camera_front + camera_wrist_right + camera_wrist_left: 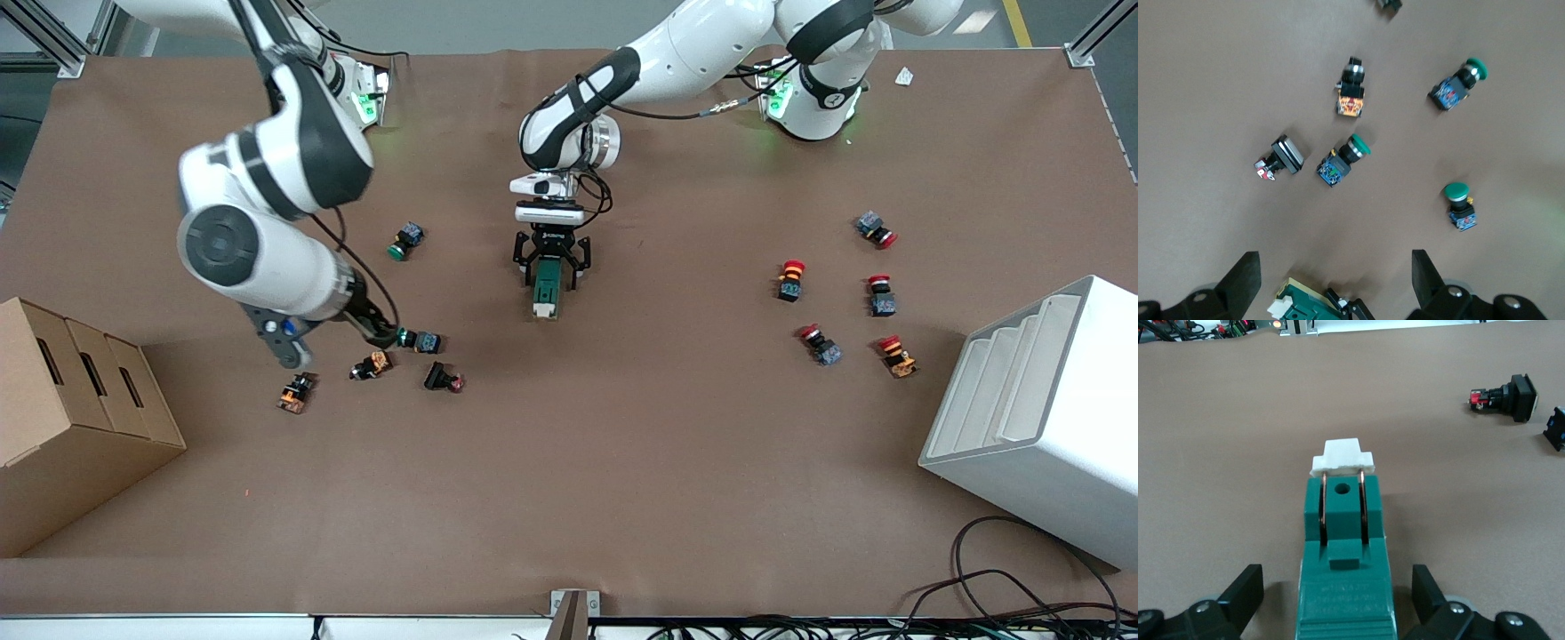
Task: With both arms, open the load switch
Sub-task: 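Hold the switch with the left gripper while the right gripper reaches the lever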
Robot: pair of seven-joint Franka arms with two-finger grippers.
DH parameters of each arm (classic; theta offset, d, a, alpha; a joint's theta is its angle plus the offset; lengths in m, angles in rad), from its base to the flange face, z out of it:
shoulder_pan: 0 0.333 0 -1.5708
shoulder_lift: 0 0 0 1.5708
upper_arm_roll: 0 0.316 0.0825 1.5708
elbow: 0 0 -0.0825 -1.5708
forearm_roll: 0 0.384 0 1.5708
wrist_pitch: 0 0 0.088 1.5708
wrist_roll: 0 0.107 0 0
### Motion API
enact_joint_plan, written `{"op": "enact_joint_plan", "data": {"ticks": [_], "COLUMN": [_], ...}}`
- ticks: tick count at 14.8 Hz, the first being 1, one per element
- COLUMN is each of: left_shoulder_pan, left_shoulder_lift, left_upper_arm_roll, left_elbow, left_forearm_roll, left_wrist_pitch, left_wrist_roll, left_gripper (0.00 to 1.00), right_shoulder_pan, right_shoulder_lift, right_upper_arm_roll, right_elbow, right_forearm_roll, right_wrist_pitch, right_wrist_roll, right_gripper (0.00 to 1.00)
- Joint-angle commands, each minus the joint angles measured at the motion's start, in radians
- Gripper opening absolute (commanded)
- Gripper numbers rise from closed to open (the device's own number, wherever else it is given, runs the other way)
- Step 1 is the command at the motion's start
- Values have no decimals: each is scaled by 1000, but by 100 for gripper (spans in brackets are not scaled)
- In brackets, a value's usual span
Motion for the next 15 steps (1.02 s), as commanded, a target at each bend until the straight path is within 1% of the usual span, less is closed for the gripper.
{"op": "enact_joint_plan", "data": {"ticks": [1,4,9,12,15], "left_shoulder_pan": [-14,-15,-30,-38,-39], "left_shoulder_lift": [33,44,62,70,77], "left_upper_arm_roll": [0,0,1,1,1], "left_elbow": [21,20,29,37,44], "left_forearm_roll": [22,22,22,16,16], "left_wrist_pitch": [-10,-10,-18,-19,-19], "left_wrist_roll": [-15,-17,-76,-86,-90], "left_gripper": [99,99,100,100,100], "right_shoulder_pan": [55,97,170,204,221], "right_shoulder_lift": [67,139,238,300,323], "right_upper_arm_roll": [-7,-7,-7,-7,-7], "right_elbow": [15,38,52,92,92], "right_forearm_roll": [10,10,15,51,119], "right_wrist_pitch": [50,68,168,177,225], "right_wrist_roll": [117,201,375,456,505], "right_gripper": [100,100,100,100,100]}}
